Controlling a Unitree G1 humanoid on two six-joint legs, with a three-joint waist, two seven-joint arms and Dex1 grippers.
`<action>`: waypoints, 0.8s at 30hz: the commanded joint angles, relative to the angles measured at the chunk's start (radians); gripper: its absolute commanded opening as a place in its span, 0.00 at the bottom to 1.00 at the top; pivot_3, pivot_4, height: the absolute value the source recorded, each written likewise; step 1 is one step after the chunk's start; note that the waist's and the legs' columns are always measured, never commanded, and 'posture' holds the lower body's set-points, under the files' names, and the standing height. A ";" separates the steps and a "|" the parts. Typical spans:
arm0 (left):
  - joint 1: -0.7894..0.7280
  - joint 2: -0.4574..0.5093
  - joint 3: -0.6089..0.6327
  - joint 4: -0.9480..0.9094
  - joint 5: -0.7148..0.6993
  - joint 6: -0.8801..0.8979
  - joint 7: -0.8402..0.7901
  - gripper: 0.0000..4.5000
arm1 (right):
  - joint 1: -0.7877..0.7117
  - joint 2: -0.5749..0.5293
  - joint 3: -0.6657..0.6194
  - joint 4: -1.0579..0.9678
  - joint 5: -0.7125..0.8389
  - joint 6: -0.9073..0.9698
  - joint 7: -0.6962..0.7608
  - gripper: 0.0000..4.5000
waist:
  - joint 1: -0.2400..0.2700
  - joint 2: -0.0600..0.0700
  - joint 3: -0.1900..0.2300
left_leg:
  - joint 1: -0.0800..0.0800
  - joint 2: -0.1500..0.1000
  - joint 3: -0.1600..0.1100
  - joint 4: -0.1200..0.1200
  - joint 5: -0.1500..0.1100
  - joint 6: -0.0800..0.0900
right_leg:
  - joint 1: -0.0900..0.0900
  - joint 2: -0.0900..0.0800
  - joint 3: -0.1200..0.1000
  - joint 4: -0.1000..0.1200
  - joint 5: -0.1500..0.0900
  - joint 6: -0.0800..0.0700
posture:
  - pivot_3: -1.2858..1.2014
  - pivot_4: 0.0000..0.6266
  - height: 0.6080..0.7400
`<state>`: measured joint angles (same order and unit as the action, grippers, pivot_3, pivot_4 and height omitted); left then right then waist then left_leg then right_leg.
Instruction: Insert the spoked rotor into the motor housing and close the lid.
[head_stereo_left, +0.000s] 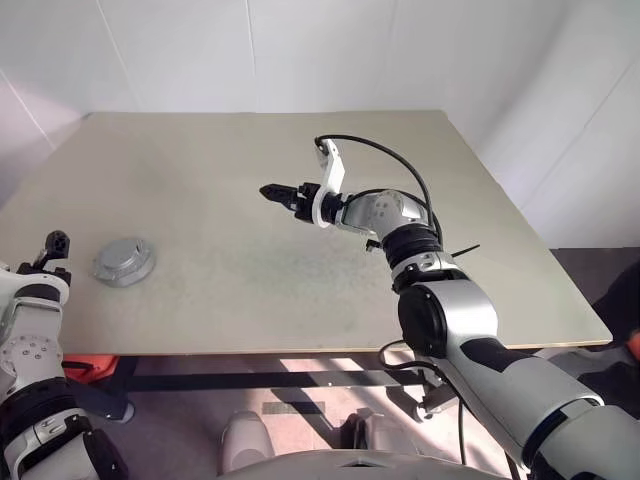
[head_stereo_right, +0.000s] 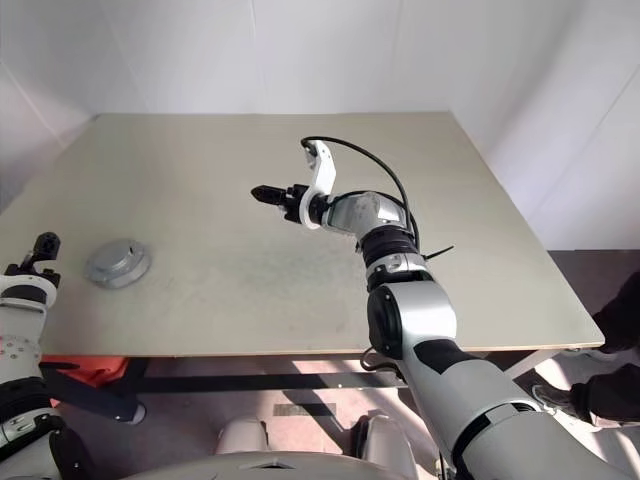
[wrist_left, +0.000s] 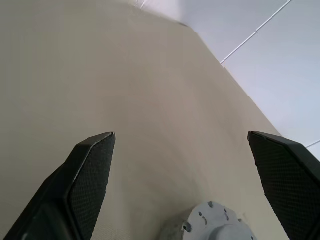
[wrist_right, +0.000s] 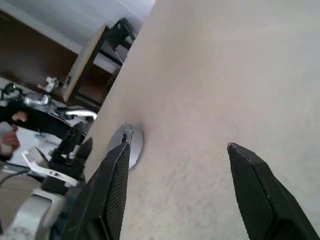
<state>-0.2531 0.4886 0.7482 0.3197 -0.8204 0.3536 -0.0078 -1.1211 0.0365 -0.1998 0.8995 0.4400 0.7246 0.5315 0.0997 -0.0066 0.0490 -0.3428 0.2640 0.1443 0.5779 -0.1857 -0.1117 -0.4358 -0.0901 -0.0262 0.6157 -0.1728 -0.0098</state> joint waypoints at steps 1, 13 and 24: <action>-0.054 0.045 -0.108 -0.101 0.093 -0.037 -0.079 1.00 | 0.042 -0.052 0.107 -0.126 -0.120 -0.280 0.096 0.77 | 0.006 -0.003 0.000 | -0.001 0.000 0.000 0.001 0.000 0.000 | 0.001 -0.001 0.000 0.000 0.000 0.000 | 0.52 0.00 1.00; -0.053 0.071 -0.797 -0.358 0.385 0.098 -0.506 1.00 | 0.227 -0.427 0.301 -0.138 -0.328 -0.700 0.541 0.77 | -0.015 -0.006 0.001 | 0.000 0.000 0.001 0.004 -0.001 0.002 | 0.004 -0.001 0.000 0.003 -0.001 -0.002 | 0.52 0.00 1.00; -0.028 0.037 -0.749 -0.345 0.434 0.095 -0.516 1.00 | 0.260 -0.425 0.305 -0.114 -0.357 -0.679 0.531 0.77 | -0.049 0.000 0.003 | -0.005 0.001 0.002 0.010 0.001 0.004 | -0.002 0.000 0.001 0.009 0.001 -0.005 | 0.52 0.00 1.00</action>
<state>-0.2711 0.5321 -0.0356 -0.0017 -0.3901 0.4576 -0.5305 -0.8341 -0.3902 0.1139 0.7987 0.0790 0.0546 1.0677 0.0509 -0.0070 0.0516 -0.3479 0.2652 0.1461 0.5891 -0.1854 -0.1071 -0.4374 -0.0905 -0.0254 0.6245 -0.1719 -0.0147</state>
